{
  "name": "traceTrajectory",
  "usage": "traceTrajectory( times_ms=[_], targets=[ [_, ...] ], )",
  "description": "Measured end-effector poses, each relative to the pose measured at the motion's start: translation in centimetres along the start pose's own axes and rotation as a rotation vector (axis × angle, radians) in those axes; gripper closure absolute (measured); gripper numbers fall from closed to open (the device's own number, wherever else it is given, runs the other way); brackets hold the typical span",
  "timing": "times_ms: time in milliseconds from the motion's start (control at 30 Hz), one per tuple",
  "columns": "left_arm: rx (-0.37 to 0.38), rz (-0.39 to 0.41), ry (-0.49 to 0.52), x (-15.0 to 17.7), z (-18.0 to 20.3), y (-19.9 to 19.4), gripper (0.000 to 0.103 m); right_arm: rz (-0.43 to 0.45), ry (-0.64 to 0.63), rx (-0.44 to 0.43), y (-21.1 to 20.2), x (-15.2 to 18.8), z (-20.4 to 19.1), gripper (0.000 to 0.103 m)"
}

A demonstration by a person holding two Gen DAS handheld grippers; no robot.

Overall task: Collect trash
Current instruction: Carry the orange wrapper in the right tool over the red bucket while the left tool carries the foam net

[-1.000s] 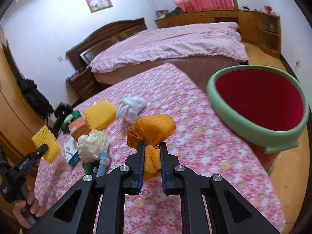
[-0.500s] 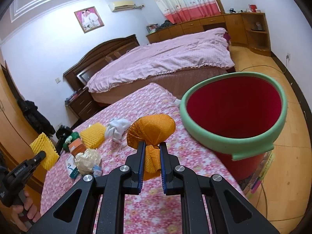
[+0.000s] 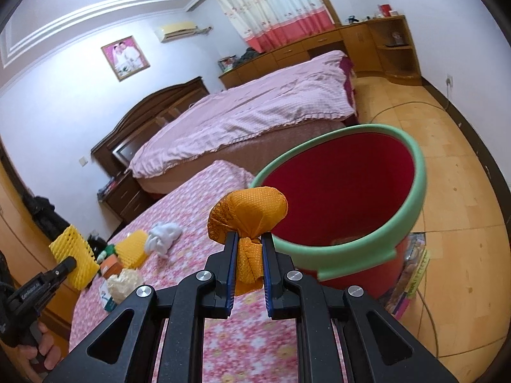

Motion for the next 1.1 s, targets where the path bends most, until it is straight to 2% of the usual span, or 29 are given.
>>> traceTrajectory(
  times_ms=[400,767,1100],
  targets=[
    [0.097,-0.057,0.099,0.6,8.0,3.2,0.092,0.042,0.051,0.035,-1.0,-1.9,4.4,0.089],
    [0.202,-0.155,0.206,3.6,16.6,7.9,0.092,0.036,0.082,0.062,-0.4,-2.6,7.9,0.089],
    [0.243,-0.241,0.248,6.7,20.3,11.4,0.092,0.018,0.103,0.086,1.0,-3.0,10.1,0.089]
  ],
)
Point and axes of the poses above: each gripper's, at about its wrist camera, not at the fingertips, and y roughly the way its jaws point, z to its right, x to its underside, the point moved 9 cm from there along y, roughly the way its jaws point, and after that the axes turned 7 degrees about -y, right-handed, at the moved point
